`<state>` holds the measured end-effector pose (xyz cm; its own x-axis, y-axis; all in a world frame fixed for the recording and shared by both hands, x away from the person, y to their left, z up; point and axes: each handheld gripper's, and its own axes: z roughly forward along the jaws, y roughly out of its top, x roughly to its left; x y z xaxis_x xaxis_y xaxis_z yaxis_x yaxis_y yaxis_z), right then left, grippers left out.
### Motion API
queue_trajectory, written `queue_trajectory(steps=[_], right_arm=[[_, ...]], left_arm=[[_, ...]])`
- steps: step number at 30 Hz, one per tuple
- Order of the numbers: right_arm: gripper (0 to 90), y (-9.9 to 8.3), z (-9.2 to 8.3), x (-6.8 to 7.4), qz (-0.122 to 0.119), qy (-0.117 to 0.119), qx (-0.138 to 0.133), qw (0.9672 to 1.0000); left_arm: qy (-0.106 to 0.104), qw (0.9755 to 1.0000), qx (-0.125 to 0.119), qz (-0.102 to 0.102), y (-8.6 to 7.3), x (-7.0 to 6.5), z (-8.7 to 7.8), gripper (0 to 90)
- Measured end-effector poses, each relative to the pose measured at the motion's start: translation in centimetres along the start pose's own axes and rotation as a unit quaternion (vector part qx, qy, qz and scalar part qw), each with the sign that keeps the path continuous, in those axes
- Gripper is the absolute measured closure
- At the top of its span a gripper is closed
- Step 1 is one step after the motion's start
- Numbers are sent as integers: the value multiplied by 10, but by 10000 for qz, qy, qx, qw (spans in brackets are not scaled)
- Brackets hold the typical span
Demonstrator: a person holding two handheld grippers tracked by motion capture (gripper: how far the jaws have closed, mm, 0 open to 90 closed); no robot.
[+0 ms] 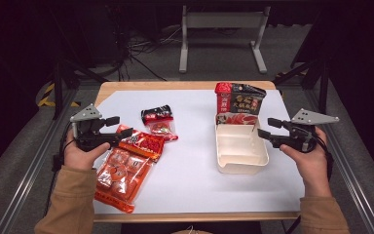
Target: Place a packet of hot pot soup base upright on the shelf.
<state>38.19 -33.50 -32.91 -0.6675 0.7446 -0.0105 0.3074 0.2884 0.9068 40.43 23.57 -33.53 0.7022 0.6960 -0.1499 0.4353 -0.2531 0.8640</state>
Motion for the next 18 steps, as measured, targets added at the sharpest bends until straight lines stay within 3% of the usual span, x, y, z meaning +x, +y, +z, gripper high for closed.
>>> queue_trajectory(steps=[8,10,16,18], right_arm=[[399,-6,2,-1,-25,-24,-50,10000],[427,-7,4,0,34,81,-35,10000],[464,-6,9,6,-149,299,-7,9994],[471,-5,10,6,-177,297,-5,9994]], left_arm=[[325,9993,26,-162,-13,24,10,330],[416,9989,18,-204,-17,30,14,336],[493,9977,162,-436,-29,50,25,343],[543,9973,237,-424,-32,57,29,349]])
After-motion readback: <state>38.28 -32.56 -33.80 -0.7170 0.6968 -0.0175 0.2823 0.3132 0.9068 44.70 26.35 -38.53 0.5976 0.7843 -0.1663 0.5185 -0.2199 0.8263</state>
